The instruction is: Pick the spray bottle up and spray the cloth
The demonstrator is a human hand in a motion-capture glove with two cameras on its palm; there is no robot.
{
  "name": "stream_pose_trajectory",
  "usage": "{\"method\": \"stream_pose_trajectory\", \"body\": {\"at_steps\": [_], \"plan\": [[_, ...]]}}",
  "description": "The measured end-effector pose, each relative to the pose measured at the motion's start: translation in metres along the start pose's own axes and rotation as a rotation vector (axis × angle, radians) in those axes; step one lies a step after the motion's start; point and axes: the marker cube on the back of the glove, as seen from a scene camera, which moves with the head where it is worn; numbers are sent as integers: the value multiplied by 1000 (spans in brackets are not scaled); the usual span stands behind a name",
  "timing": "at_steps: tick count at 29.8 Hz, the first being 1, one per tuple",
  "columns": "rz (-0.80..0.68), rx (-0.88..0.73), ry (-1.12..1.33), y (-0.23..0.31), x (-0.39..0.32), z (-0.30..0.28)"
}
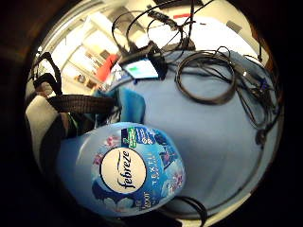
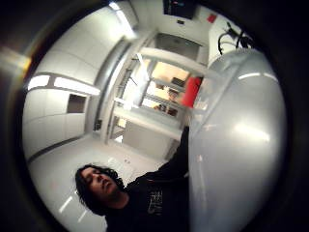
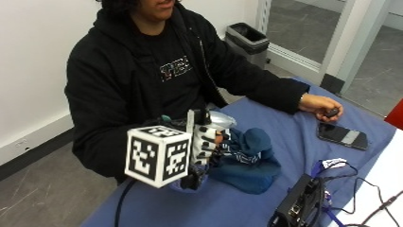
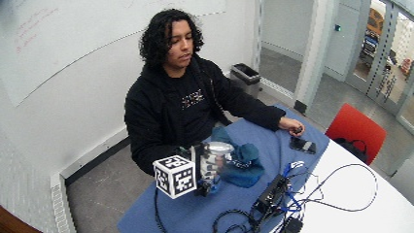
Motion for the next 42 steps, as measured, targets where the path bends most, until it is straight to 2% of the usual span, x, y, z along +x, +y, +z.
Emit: {"method": "stream_pose_trajectory", "body": {"at_steps": [4,11,20,27,35,38,42], "plan": [[90,-154,128,-2,-23,22],[223,-542,387,35,-21,28],[384,-786,617,38,-19,53],[454,-922,680,43,-8,74],[421,-973,628,37,-19,94],[327,-949,551,26,-44,107],[121,-853,409,11,-96,136]]}}
